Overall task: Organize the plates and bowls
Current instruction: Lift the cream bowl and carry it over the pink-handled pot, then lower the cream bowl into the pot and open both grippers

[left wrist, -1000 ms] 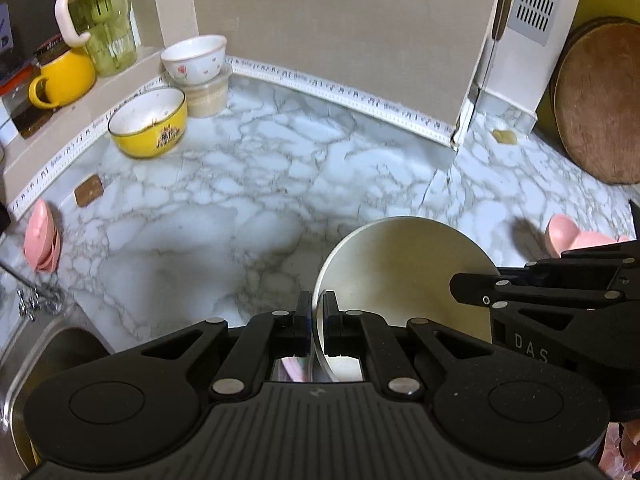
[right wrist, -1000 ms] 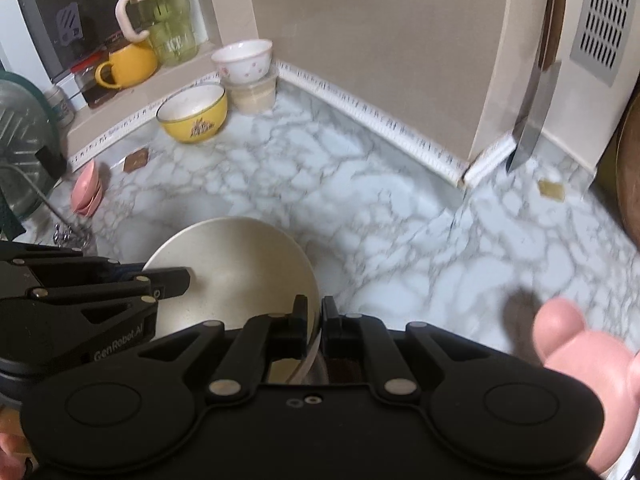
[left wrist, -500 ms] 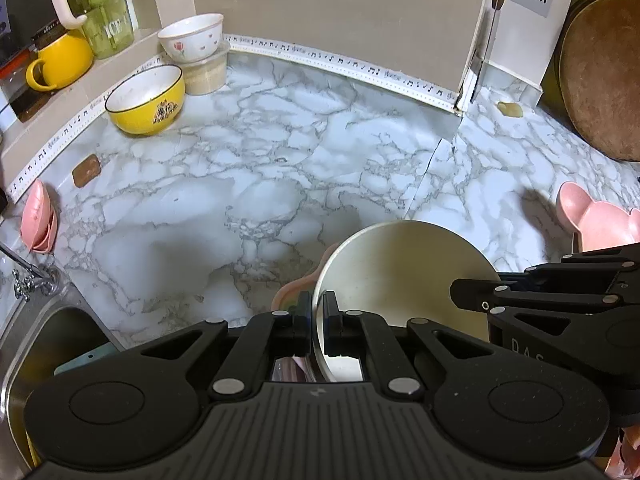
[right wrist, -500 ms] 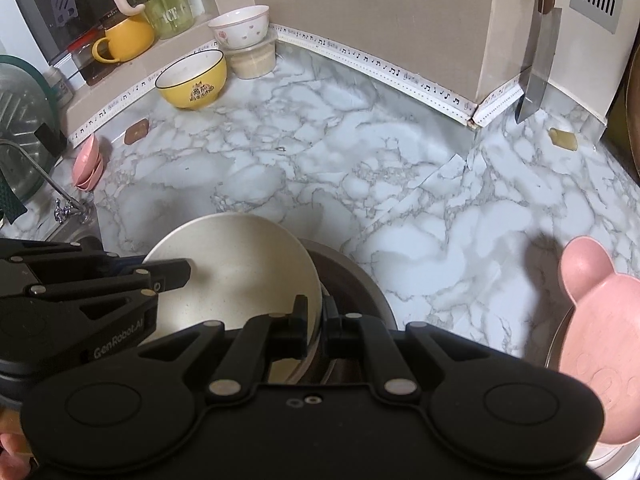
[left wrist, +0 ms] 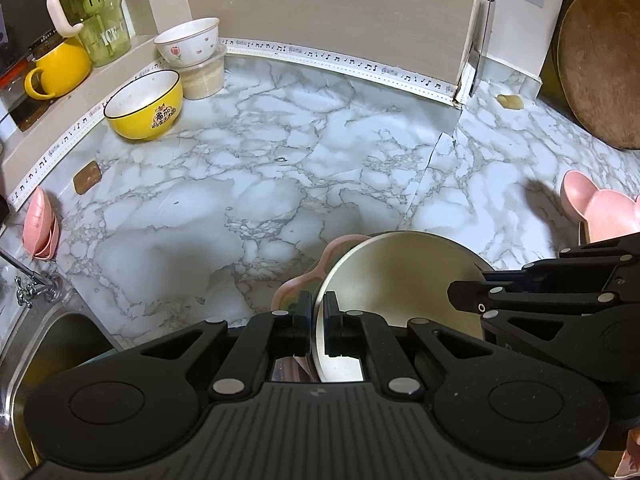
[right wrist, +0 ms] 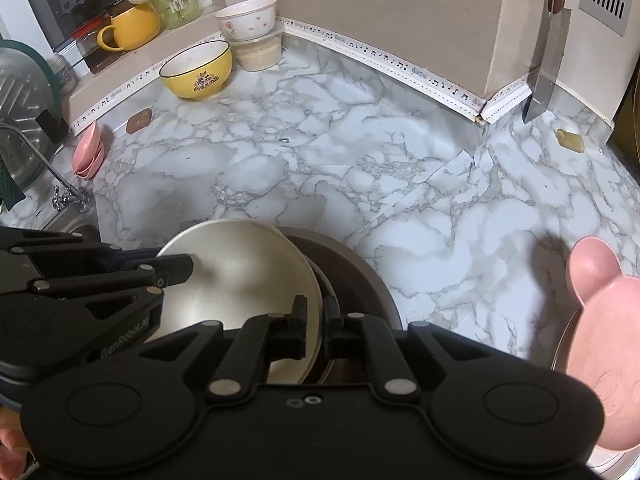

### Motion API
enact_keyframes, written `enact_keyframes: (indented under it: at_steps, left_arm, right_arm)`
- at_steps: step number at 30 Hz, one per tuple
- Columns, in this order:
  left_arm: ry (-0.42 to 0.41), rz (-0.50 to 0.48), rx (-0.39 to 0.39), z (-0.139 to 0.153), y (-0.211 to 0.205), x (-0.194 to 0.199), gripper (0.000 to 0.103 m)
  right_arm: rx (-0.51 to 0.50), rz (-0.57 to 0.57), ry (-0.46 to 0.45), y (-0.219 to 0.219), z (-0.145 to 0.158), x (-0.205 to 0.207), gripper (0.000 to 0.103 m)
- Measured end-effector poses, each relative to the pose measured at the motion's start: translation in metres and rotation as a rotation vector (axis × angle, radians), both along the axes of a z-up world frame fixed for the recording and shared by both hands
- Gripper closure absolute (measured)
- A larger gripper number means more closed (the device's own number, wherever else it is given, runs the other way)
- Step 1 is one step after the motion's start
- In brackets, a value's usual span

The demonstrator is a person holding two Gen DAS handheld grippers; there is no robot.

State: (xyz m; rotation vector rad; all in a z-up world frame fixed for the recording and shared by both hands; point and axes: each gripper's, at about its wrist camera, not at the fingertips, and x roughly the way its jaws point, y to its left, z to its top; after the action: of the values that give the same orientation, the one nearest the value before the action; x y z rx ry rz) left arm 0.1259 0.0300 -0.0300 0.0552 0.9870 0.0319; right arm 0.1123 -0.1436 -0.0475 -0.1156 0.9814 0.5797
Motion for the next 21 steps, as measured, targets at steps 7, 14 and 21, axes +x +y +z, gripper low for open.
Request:
enact_keyframes:
  at_steps: [7, 14, 21]
  left_arm:
    - [0.002, 0.006, -0.038, 0.001, 0.007, -0.001, 0.098]
    - [0.004, 0.012, -0.056, 0.001, 0.01, -0.005, 0.098]
    - [-0.012, -0.005, -0.075, 0.007, 0.01, -0.014, 0.098]
  right_arm:
    - [0.019, 0.007, 0.012, -0.001, -0.002, 0.0, 0.087]
    - [0.04, 0.015, 0.0, -0.002, 0.002, -0.003, 0.076]
    - [0.057, 0.011, -0.038, -0.006, 0.012, -0.008, 0.061]
